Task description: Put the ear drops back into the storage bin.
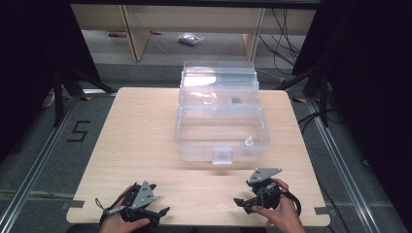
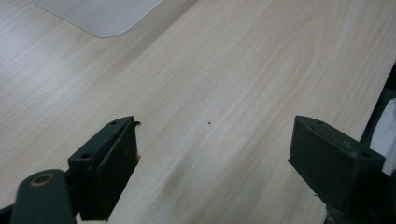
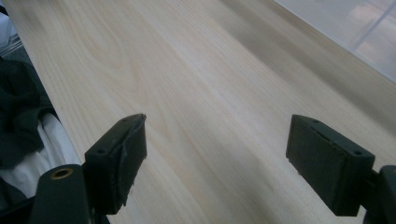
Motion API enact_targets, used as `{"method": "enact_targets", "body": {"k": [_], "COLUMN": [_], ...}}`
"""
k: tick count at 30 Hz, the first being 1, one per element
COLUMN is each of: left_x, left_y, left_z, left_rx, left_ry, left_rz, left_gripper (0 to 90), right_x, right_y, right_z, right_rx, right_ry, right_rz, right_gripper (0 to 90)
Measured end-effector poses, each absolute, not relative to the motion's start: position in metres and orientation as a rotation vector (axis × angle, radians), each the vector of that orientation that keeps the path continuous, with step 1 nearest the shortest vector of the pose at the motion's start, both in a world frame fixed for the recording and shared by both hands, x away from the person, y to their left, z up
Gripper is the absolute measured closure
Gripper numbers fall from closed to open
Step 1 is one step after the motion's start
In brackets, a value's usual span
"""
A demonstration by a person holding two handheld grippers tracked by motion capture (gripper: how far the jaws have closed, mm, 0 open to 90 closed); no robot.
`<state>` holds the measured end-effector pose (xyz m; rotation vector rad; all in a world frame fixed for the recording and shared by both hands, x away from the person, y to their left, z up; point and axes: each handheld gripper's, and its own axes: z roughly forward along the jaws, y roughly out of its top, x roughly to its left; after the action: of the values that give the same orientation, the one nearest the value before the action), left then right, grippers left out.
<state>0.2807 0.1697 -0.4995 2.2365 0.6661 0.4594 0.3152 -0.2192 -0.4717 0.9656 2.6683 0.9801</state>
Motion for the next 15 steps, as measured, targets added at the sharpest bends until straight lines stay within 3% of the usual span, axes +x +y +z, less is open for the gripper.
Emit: {"method": "enact_targets", "body": {"k": [15], "left_x": [0.280], "left_y": [0.169], "left_z": [-0.499], "left_rx": [2.241], "left_ry": [0.664], "left_rz": [0.466], "left_gripper": [15.0], "right_x": [0.297], "right_y": [-0.236], "right_z": [-0.481], "right_rx": [1.048], "right_ry": [2.670], "right_rz": [0.969], "right_gripper": [20.3]}}
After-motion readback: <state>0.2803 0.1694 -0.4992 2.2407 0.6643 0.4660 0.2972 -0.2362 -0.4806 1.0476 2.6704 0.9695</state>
